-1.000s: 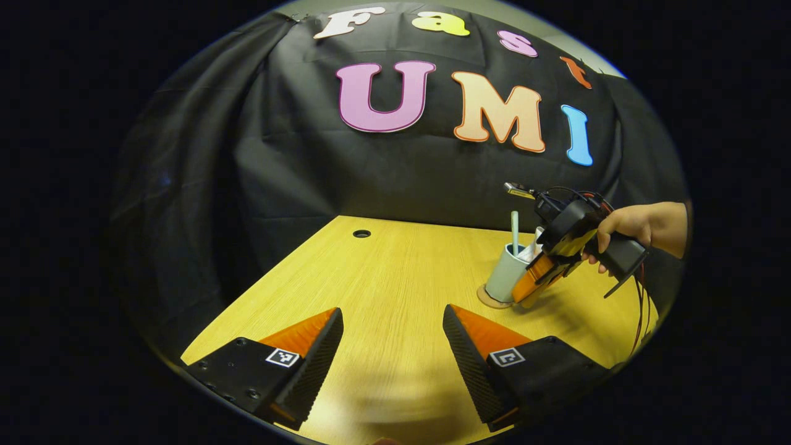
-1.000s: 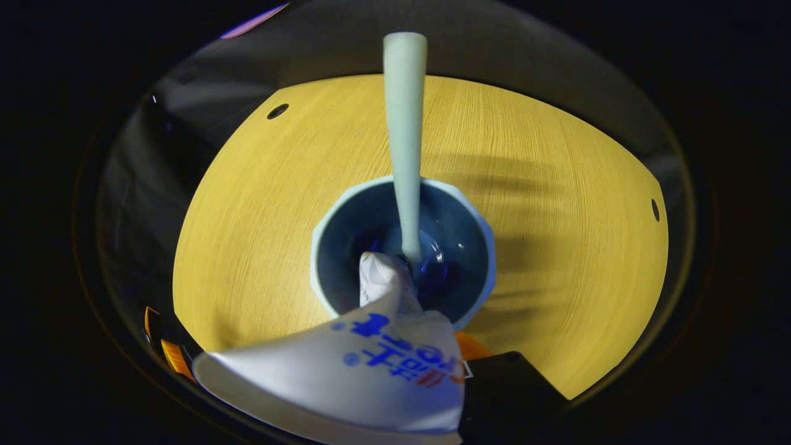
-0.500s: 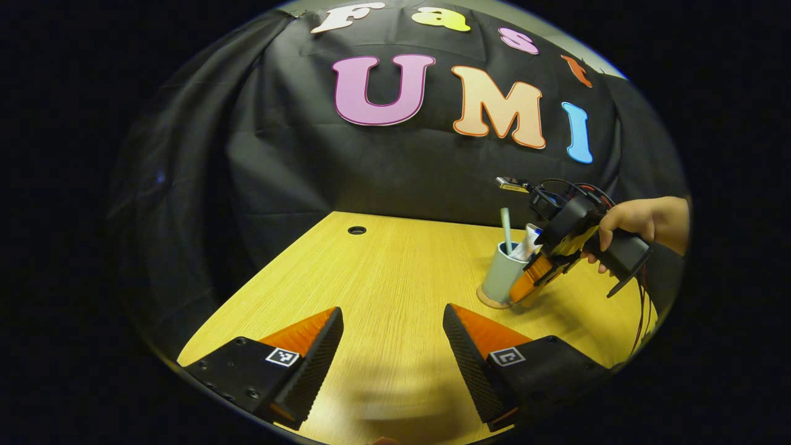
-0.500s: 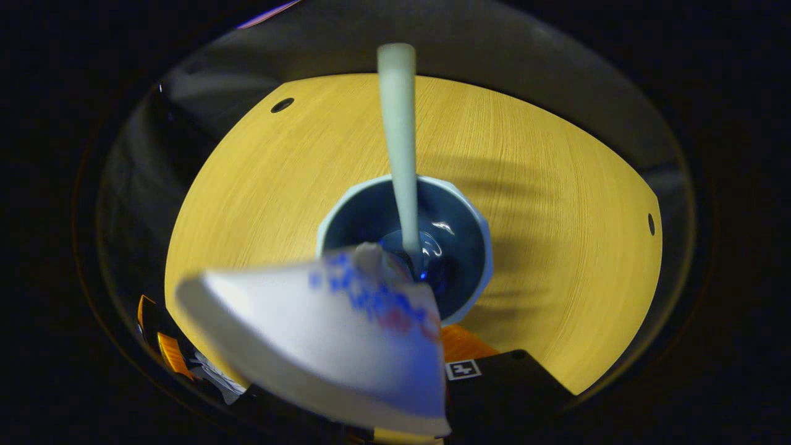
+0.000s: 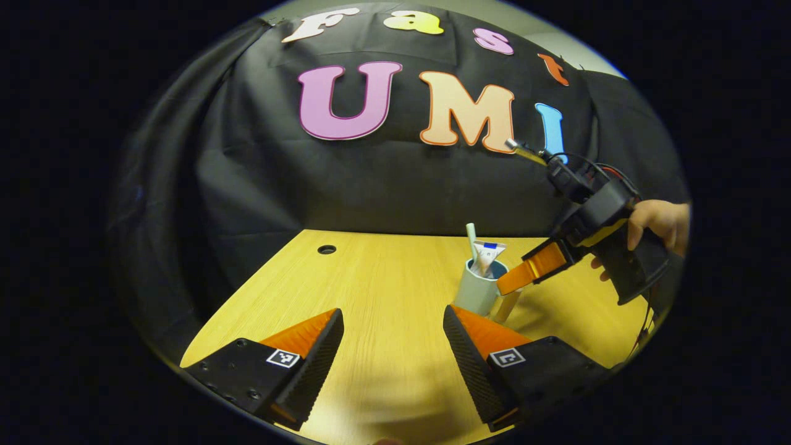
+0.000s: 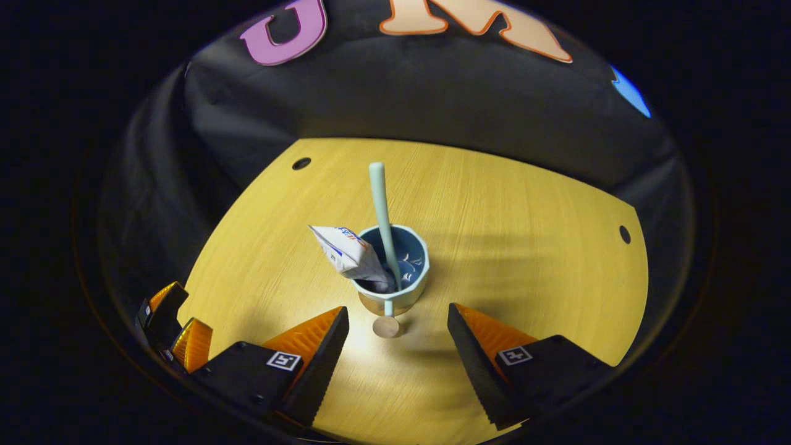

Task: Put the toothbrush and toothpaste on the desktop into the cup, then pick up the cup and place it on the coaster on the desktop.

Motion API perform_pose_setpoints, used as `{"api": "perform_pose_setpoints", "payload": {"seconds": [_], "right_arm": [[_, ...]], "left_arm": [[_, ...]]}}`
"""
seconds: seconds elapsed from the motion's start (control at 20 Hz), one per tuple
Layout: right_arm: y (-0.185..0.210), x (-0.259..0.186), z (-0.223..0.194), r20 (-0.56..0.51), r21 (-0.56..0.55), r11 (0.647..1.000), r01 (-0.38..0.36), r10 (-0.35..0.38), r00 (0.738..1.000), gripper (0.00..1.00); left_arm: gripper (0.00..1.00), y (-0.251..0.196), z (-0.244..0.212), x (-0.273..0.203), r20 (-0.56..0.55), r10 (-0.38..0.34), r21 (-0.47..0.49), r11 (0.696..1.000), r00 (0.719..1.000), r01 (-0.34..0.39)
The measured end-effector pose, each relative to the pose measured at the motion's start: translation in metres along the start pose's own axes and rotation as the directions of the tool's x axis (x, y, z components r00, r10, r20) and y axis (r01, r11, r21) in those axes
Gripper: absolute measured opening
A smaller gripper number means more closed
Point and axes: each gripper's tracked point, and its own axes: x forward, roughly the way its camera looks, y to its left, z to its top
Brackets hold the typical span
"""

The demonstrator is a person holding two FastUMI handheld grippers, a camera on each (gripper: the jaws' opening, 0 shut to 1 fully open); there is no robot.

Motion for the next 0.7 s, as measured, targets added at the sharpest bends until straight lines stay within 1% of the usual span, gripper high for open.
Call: {"api": "perform_pose_setpoints", "payload": {"seconds": [0.1, 0.15, 0.2, 0.25, 0.3, 0.4, 0.55, 0.65, 0.7], "right_arm": [[-0.014, -0.029, 0.001, 0.116, 0.005, 1.000, -0.004, 0.004, 0.993, 0.99], [-0.024, -0.041, 0.002, 0.180, -0.002, 1.000, 0.002, -0.001, 0.984, 0.95], [-0.035, -0.054, 0.002, 0.238, -0.008, 1.000, 0.019, -0.017, 0.971, 0.94], [-0.045, -0.069, 0.004, 0.308, -0.012, 0.999, 0.033, -0.028, 0.951, 0.99], [-0.052, -0.086, 0.005, 0.373, -0.009, 0.999, 0.043, -0.037, 0.927, 0.99], [-0.069, -0.118, 0.006, 0.494, 0.005, 0.998, 0.064, -0.058, 0.867, 0.99], [-0.096, -0.158, 0.003, 0.601, 0.047, 0.996, 0.076, -0.089, 0.795, 0.99], [-0.107, -0.181, 0.000, 0.647, 0.068, 0.996, 0.064, -0.093, 0.757, 0.99], [-0.115, -0.190, -0.001, 0.666, 0.077, 0.994, 0.074, -0.107, 0.739, 0.99]], "left_arm": [[0.95, -0.025, 0.018, -0.002, 0.023, -0.027, -0.027, 0.999, 0.999, 0.027], [0.95, -0.037, 0.023, -0.002, 0.036, -0.031, -0.031, 0.999, 0.999, 0.033], [0.95, -0.048, 0.031, -0.002, 0.050, -0.032, -0.028, 0.999, 0.998, 0.033], [0.95, -0.059, 0.039, -0.004, 0.060, -0.029, -0.023, 0.999, 0.998, 0.031], [0.95, -0.071, 0.046, -0.007, 0.074, -0.028, -0.020, 0.999, 0.997, 0.030], [0.95, -0.092, 0.064, -0.014, 0.116, -0.021, -0.019, 1.000, 0.993, 0.023], [0.94, -0.125, 0.086, -0.028, 0.179, -0.010, -0.028, 0.999, 0.984, 0.015], [0.95, -0.147, 0.101, -0.038, 0.227, -0.011, -0.006, 1.000, 0.974, 0.013], [0.94, -0.153, 0.108, -0.042, 0.243, -0.005, 0.010, 1.000, 0.970, 0.003]]}}
